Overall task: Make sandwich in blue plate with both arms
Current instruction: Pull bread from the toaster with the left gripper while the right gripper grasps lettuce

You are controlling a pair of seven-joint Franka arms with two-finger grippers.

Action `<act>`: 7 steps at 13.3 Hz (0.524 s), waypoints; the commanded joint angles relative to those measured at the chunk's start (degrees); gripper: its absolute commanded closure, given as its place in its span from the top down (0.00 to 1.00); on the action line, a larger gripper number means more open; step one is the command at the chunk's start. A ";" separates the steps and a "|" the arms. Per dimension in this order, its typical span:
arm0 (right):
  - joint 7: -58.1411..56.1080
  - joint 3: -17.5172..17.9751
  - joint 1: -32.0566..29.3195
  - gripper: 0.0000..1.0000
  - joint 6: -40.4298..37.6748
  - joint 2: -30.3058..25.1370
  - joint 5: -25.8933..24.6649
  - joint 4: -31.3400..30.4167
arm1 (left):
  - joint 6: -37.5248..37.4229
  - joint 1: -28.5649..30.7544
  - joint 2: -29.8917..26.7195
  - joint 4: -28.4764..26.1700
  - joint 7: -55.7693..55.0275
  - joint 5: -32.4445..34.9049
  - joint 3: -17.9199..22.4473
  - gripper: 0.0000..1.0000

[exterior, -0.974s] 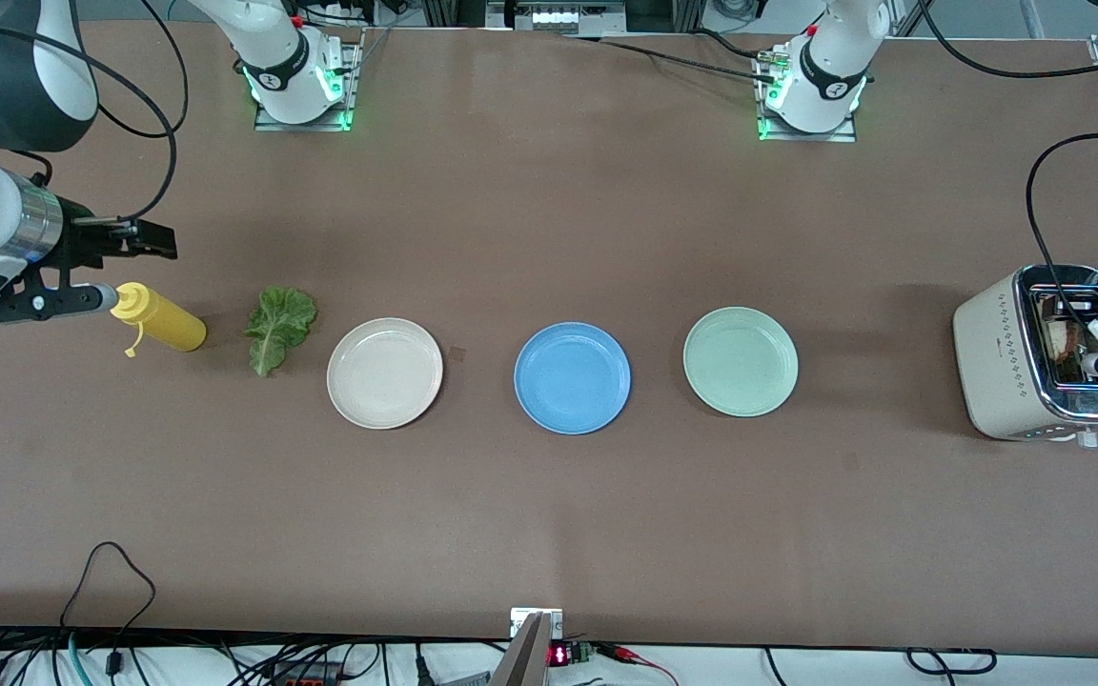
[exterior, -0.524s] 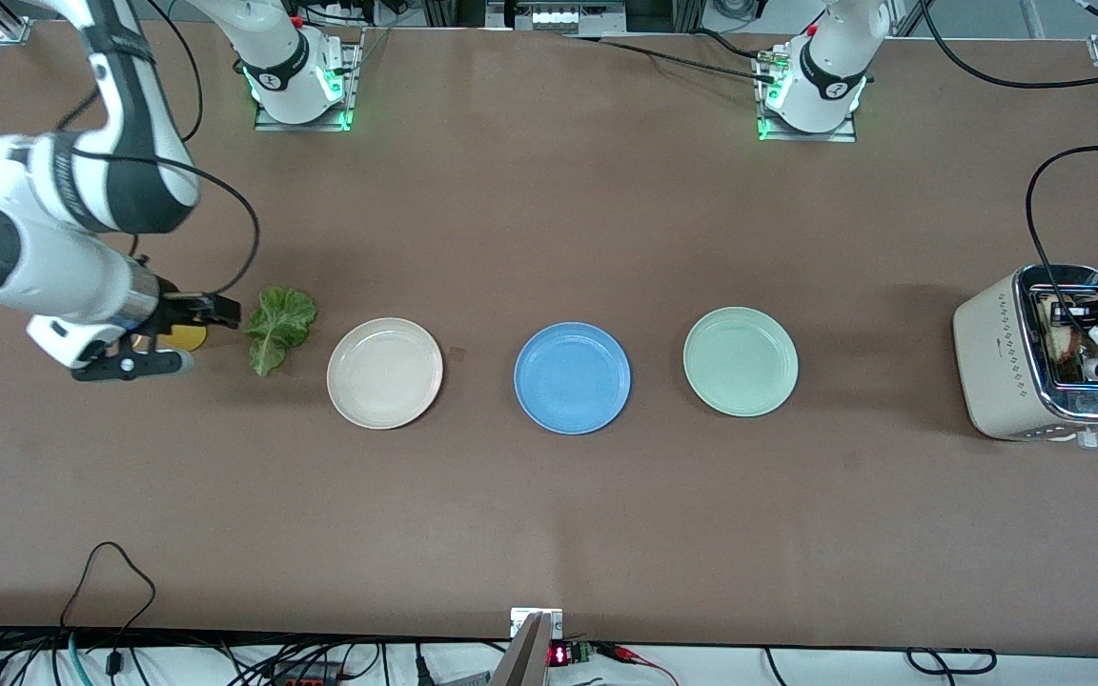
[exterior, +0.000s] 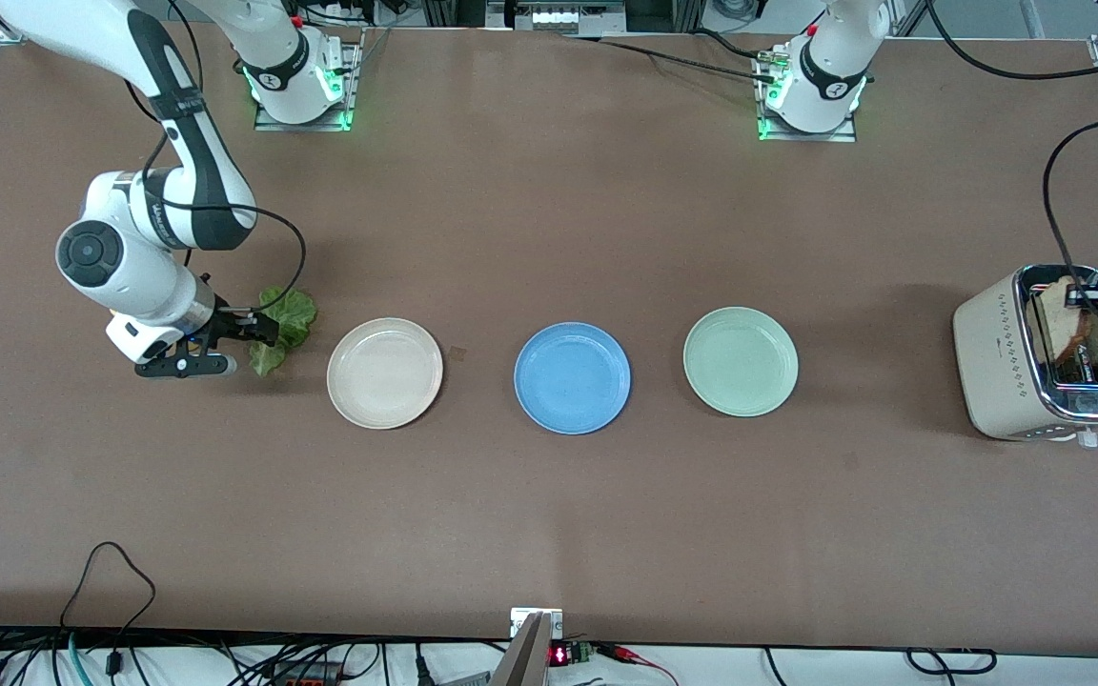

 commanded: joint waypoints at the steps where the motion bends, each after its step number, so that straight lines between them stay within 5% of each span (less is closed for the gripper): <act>1: 1.68 0.33 -1.24 1.00 4.80 4.13 0.09 -0.28 | -10.21 -2.61 -0.18 8.80 1.23 -0.90 -2.00 0.00; 6: 2.03 0.33 -1.33 1.00 8.06 7.92 0.26 -0.11 | -16.32 -15.01 0.43 12.79 -3.94 -3.69 -6.24 0.00; 7: 1.95 0.33 -1.33 0.88 7.89 8.01 0.26 -0.02 | -16.23 -16.06 1.13 12.87 -7.01 -8.50 -6.24 0.00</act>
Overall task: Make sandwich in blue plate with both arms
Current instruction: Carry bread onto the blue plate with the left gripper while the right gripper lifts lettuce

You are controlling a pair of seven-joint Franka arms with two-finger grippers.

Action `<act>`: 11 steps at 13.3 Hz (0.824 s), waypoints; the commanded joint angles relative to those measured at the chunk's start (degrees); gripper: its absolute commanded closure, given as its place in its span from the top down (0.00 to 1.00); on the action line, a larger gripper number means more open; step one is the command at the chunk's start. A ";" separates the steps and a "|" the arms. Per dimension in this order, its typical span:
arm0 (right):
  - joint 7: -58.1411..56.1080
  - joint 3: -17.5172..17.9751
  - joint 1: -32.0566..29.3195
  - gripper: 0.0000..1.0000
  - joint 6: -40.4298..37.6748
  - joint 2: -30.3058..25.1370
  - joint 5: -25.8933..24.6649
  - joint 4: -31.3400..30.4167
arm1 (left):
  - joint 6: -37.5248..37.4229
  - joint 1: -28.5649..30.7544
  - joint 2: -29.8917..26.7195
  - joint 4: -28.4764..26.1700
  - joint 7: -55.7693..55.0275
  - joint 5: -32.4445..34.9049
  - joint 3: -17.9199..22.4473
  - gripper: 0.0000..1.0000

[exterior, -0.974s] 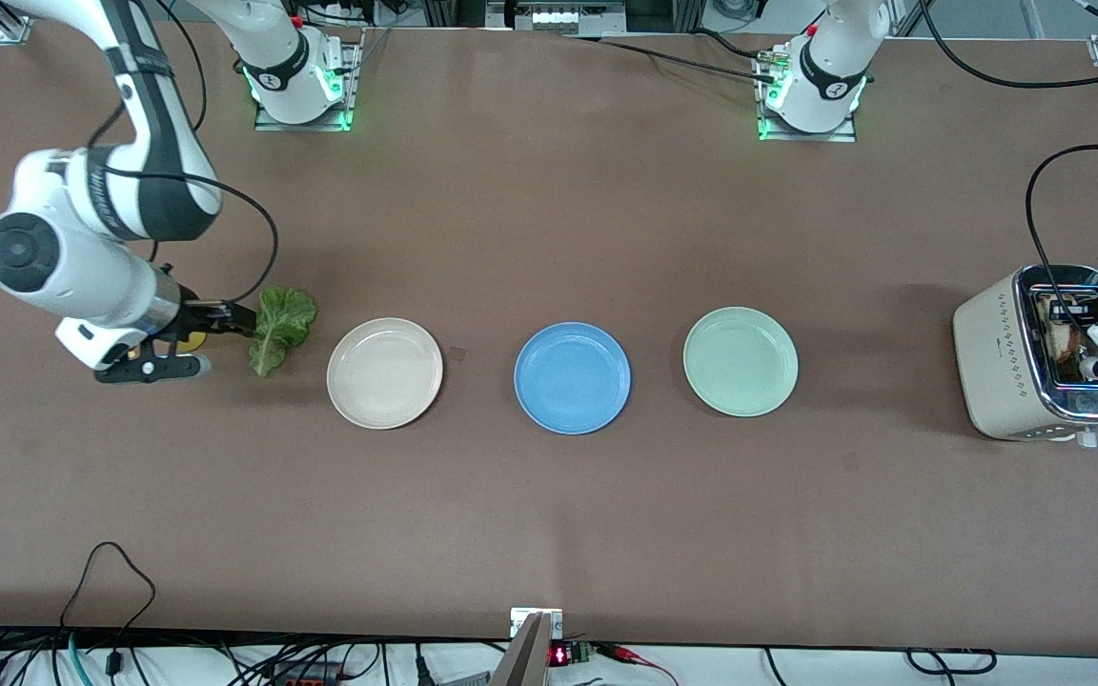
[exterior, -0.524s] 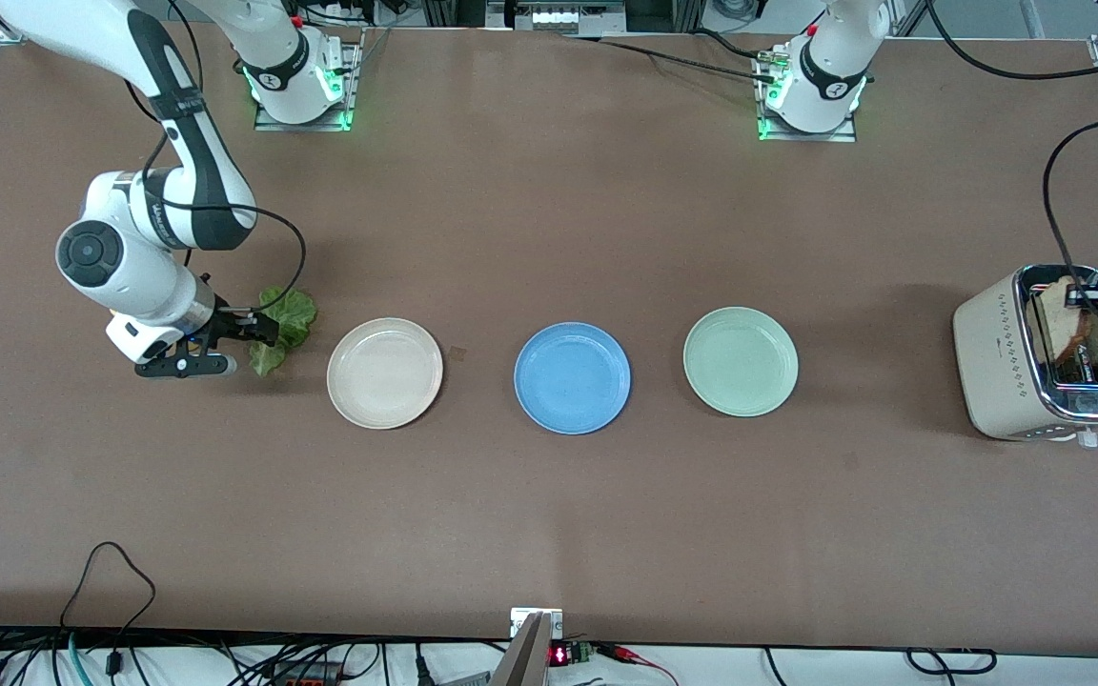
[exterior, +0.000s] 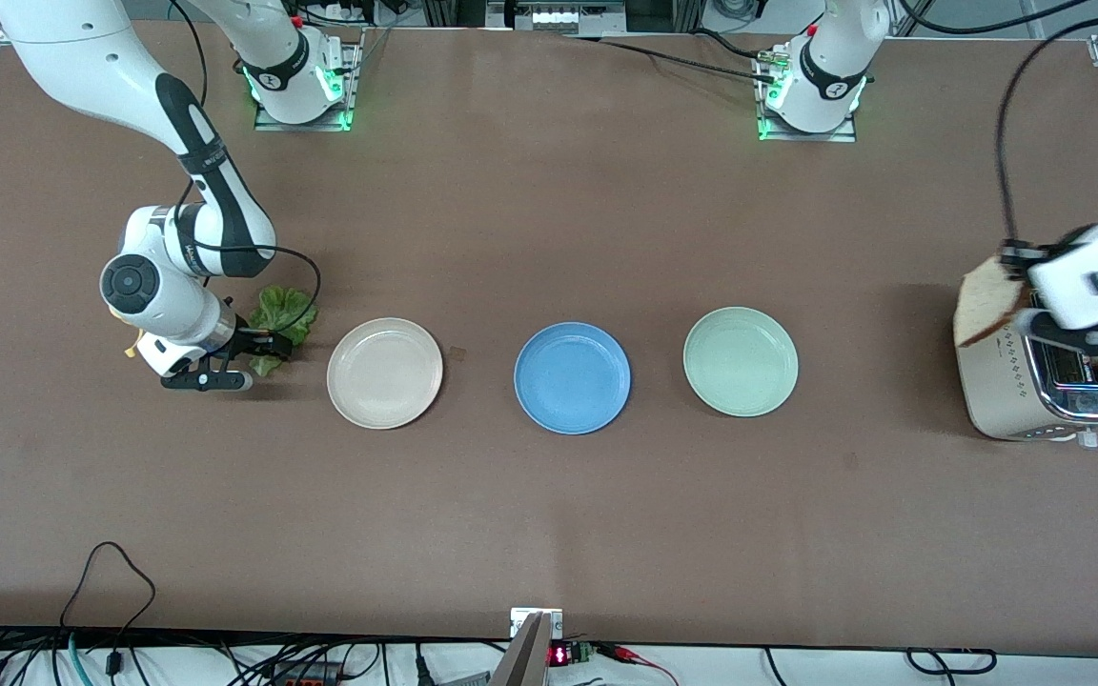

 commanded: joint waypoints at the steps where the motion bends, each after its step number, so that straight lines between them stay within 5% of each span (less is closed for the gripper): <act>1: 0.57 0.34 -0.32 0.68 0.51 0.33 0.26 0.22 | -0.80 -2.08 2.16 1.38 -6.77 -9.42 0.36 0.00; 5: 0.04 0.34 -0.49 0.14 -0.72 0.33 0.35 1.10 | 0.86 -4.98 5.67 1.46 -21.18 -25.41 0.36 0.01; 11: -0.22 0.34 -0.49 0.05 -7.64 -0.11 0.35 5.40 | 11.30 -6.82 14.72 0.85 -24.30 -58.36 0.36 0.02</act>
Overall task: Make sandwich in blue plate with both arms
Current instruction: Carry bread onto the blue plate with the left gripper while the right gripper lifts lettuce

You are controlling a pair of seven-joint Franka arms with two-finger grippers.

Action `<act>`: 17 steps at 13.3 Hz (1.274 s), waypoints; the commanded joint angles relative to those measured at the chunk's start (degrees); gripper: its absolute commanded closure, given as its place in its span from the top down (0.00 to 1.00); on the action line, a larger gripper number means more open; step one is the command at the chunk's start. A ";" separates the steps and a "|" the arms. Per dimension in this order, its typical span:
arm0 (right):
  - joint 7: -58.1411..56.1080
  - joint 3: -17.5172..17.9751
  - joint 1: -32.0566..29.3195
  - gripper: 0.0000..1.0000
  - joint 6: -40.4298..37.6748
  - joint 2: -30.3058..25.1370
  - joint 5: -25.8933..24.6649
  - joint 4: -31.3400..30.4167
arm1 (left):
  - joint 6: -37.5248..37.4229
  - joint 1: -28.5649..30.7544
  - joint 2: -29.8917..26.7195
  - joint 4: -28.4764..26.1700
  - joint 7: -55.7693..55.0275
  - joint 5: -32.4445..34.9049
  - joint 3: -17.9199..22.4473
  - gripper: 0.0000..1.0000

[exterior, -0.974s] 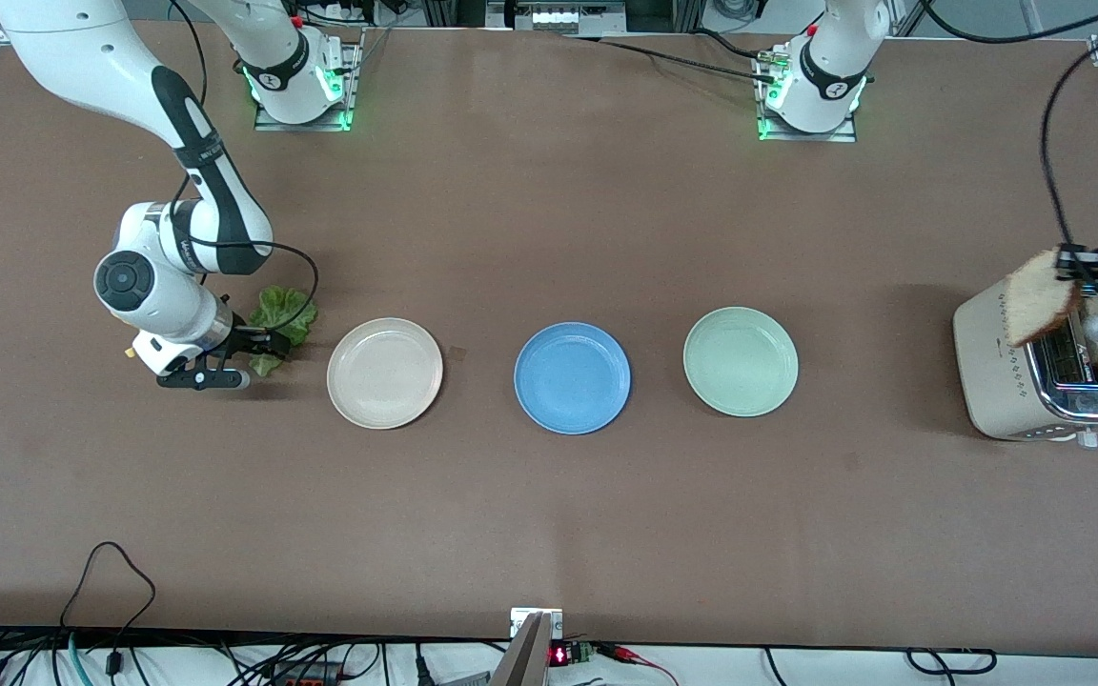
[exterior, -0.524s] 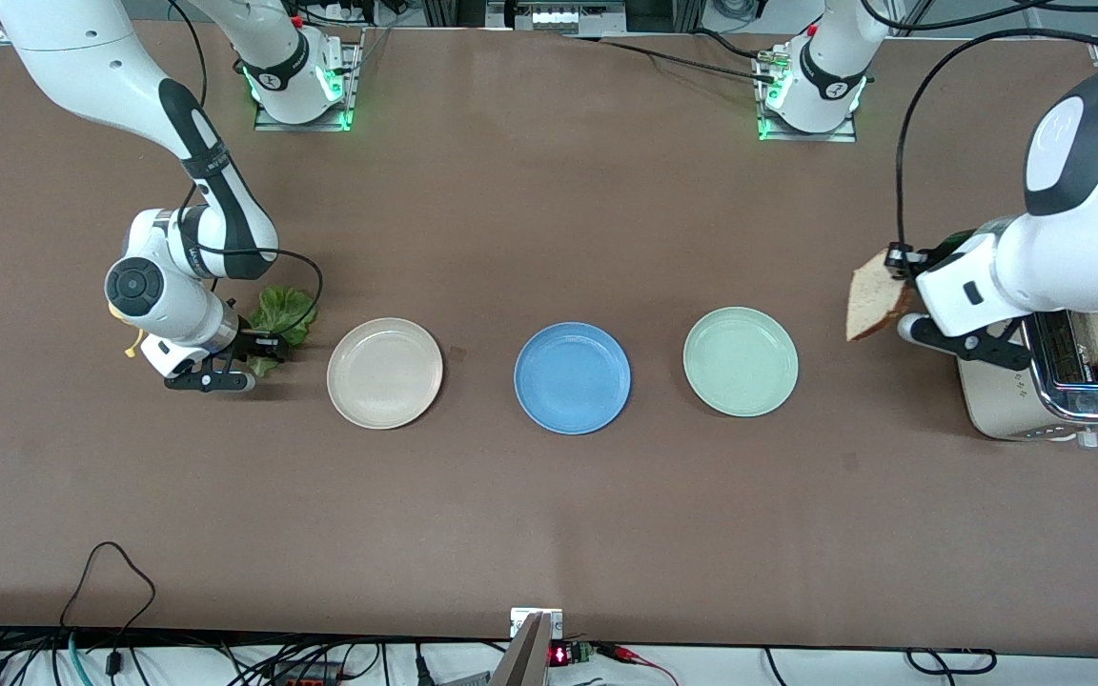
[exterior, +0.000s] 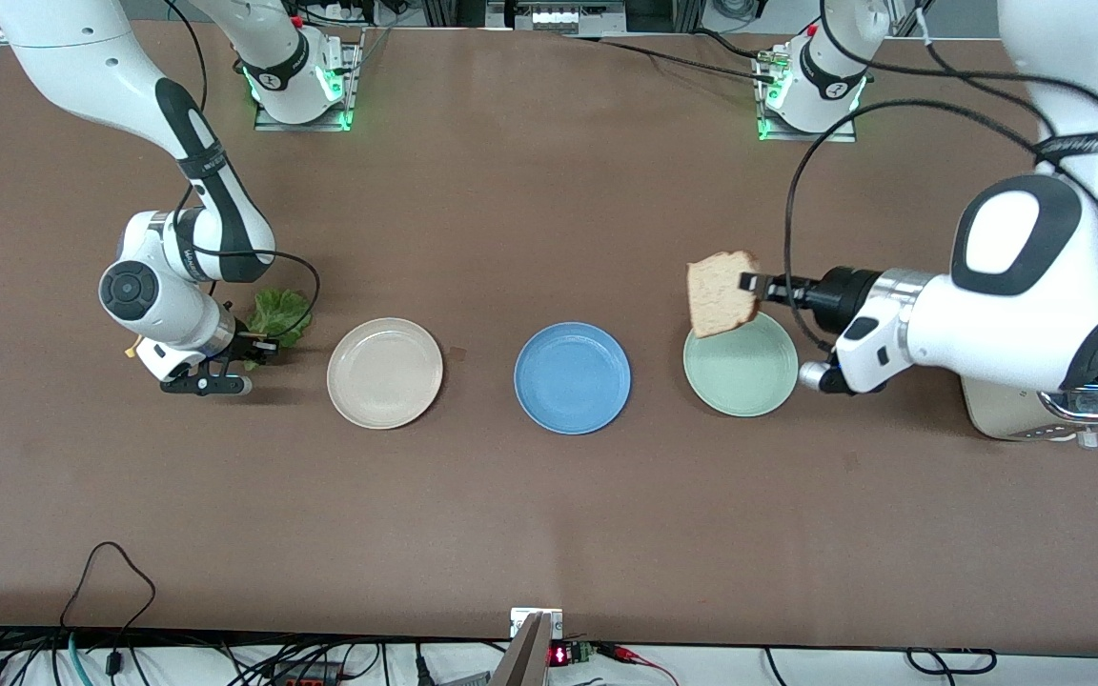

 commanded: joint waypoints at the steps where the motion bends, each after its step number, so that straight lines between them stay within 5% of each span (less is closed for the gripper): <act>1: -0.26 0.34 -0.44 0.05 -6.04 -0.59 0.34 4.04 | 5.71 -2.59 4.64 0.88 0.01 -10.08 0.37 0.02; 7: 5.78 0.86 0.70 0.05 -19.41 -2.34 2.79 11.52 | 25.40 -10.41 13.70 -2.01 16.14 -17.91 0.37 0.02; 10: 17.70 0.87 5.44 0.05 -19.77 -2.43 4.38 12.05 | 28.57 -10.60 17.13 -4.39 29.86 -22.91 0.37 0.02; 14: 28.62 0.87 10.89 0.05 -19.86 -1.82 15.09 14.86 | 31.30 -11.74 19.86 -6.15 38.22 -23.64 0.37 0.04; 17: 35.40 0.87 13.88 0.06 -19.86 0.11 15.81 17.23 | 31.57 -12.00 21.01 -6.06 39.91 -23.72 0.37 0.09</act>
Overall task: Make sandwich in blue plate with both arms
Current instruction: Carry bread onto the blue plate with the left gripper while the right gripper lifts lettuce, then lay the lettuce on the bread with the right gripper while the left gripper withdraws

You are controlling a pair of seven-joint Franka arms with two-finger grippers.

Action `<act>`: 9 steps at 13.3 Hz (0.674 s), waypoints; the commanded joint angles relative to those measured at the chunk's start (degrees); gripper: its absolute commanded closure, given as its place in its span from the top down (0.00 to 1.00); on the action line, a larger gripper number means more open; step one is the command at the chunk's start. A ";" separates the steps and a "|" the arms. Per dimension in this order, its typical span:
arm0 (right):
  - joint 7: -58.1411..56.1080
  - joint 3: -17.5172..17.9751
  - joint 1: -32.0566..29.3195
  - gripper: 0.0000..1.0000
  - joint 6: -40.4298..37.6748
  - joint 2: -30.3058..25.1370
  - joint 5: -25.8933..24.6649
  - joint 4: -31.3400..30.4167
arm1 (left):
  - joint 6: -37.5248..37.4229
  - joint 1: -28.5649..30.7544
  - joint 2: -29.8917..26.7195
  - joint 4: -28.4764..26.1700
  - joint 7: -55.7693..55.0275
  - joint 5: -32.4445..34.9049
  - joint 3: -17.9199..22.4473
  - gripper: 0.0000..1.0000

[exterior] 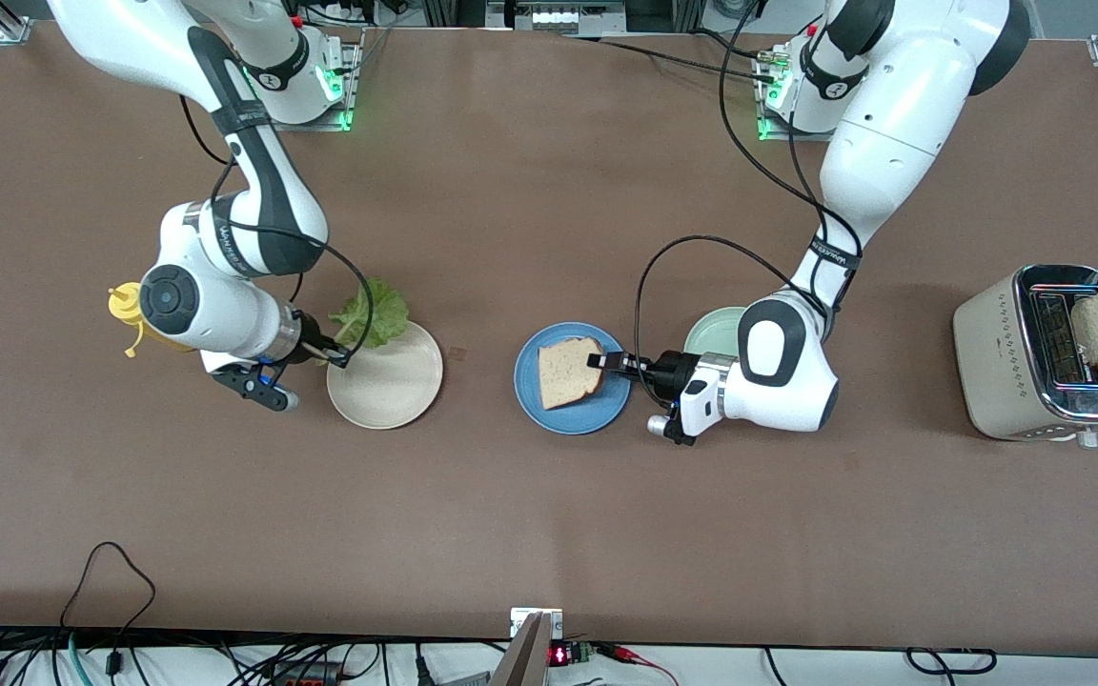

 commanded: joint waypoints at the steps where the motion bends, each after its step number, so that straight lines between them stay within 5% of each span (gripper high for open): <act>1: 4.77 -0.34 1.77 0.06 -1.09 2.14 1.06 3.03 | 1.21 -0.90 0.17 -0.10 2.77 -1.90 0.34 0.10; 2: 5.31 -0.34 2.04 0.06 -1.09 2.41 1.06 3.29 | 2.17 -0.99 0.34 -0.09 4.16 -1.81 0.34 0.10; 3: 5.83 -0.34 2.04 0.06 -1.09 2.50 1.06 3.56 | 3.05 -1.08 0.61 -0.18 5.22 -1.90 0.34 0.21; 4: 6.97 -0.34 2.04 0.07 -1.09 2.58 1.24 3.65 | 2.89 -1.08 0.61 -0.27 5.49 -1.72 0.43 0.99; 7: 8.73 -0.26 2.47 0.07 -0.92 3.63 5.18 4.96 | -0.78 0.23 -1.75 -1.58 5.15 -0.67 1.56 1.00; 9: 11.62 -0.34 5.01 0.07 -0.66 5.04 8.52 7.59 | -6.58 0.76 -5.09 -1.94 4.27 6.76 4.46 1.00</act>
